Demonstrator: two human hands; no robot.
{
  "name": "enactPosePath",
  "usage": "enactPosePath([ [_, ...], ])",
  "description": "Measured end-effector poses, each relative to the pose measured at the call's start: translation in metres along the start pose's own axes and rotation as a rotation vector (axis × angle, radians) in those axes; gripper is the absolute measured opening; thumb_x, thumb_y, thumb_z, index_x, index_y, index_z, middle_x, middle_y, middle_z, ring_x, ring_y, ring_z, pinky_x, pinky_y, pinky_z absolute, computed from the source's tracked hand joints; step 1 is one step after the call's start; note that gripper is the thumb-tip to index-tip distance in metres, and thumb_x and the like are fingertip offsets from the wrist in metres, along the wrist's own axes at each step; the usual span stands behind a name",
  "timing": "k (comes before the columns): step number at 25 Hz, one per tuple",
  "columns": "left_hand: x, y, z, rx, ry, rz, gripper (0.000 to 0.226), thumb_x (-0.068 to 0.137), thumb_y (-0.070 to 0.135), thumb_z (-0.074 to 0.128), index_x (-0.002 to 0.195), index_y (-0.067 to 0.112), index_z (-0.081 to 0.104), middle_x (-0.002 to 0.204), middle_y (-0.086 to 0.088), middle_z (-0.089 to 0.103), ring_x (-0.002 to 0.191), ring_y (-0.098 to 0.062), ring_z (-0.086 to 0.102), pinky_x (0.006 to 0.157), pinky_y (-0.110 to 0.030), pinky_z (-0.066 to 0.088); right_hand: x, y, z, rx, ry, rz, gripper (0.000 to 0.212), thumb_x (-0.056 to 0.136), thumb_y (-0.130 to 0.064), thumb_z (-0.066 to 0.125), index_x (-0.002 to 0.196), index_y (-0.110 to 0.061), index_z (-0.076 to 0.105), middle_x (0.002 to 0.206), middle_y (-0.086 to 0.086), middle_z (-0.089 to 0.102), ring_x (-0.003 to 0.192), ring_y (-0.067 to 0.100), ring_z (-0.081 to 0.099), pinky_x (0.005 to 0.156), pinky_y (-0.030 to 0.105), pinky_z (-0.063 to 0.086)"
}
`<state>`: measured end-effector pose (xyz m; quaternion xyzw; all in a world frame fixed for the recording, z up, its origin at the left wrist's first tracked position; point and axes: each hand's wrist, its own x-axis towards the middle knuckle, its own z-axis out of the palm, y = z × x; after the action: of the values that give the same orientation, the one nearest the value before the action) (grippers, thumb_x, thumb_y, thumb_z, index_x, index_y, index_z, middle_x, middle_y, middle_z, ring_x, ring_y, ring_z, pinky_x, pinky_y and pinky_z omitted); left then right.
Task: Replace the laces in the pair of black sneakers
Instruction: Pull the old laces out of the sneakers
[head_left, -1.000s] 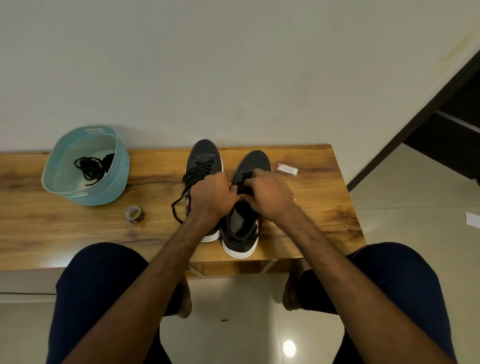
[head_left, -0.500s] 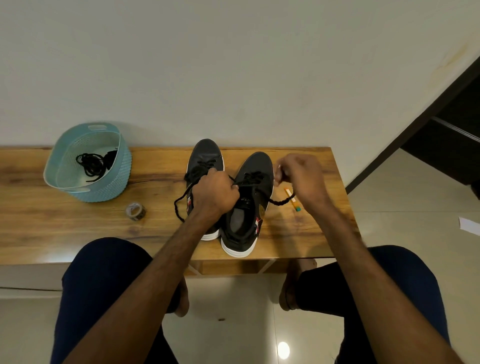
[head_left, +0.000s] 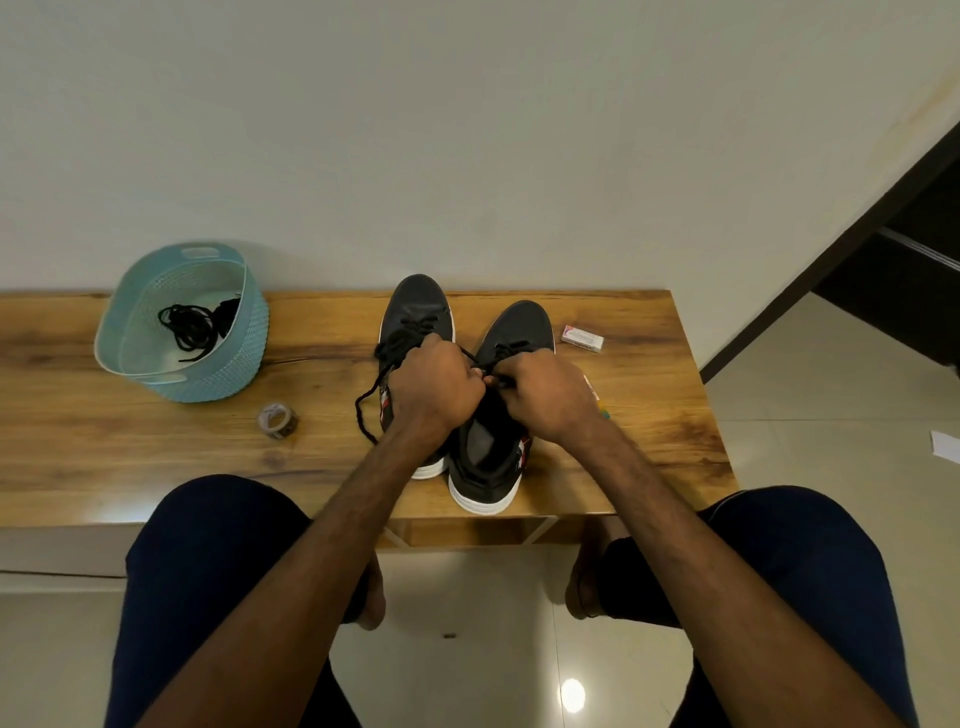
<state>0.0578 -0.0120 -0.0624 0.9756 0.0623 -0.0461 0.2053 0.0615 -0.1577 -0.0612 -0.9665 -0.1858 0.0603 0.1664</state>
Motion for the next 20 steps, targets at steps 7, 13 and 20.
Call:
enactPosePath([
  [7,-0.006,-0.002,0.005,0.003,0.031,0.035,0.025,0.090,0.032,0.062,0.079,0.010,0.067,0.084,-0.008,0.062,0.077,-0.025,0.061,0.062,-0.038,0.051,0.000,0.010,0.000,0.389,-0.060,0.042,0.037,0.099,-0.024,0.057,0.063,-0.029,0.049,0.062,-0.009,0.049,0.057,0.007,0.045,0.057,0.028,0.034],
  [13,-0.012,-0.002,0.006,0.004,0.065,0.034,0.022,0.091,0.032,0.064,0.079,0.014,0.065,0.086,-0.003,0.060,0.077,-0.020,0.060,0.066,-0.039,0.053,-0.008,0.010,0.006,0.962,-0.122,0.138,0.035,0.101,-0.013,0.049,0.066,-0.016,0.052,0.053,-0.012,0.044,0.049,0.002,0.038,0.049,0.014,0.032],
  [20,-0.014,-0.001,0.003,0.015,0.011,-0.047,0.019,0.092,0.025,0.062,0.077,0.014,0.061,0.078,-0.004,0.059,0.069,-0.021,0.059,0.057,-0.032,0.043,-0.016,0.008,-0.007,1.028,-0.212,0.101,0.040,0.099,-0.009,0.046,0.060,-0.015,0.045,0.055,-0.003,0.036,0.050,0.009,0.030,0.048,0.020,0.026],
])
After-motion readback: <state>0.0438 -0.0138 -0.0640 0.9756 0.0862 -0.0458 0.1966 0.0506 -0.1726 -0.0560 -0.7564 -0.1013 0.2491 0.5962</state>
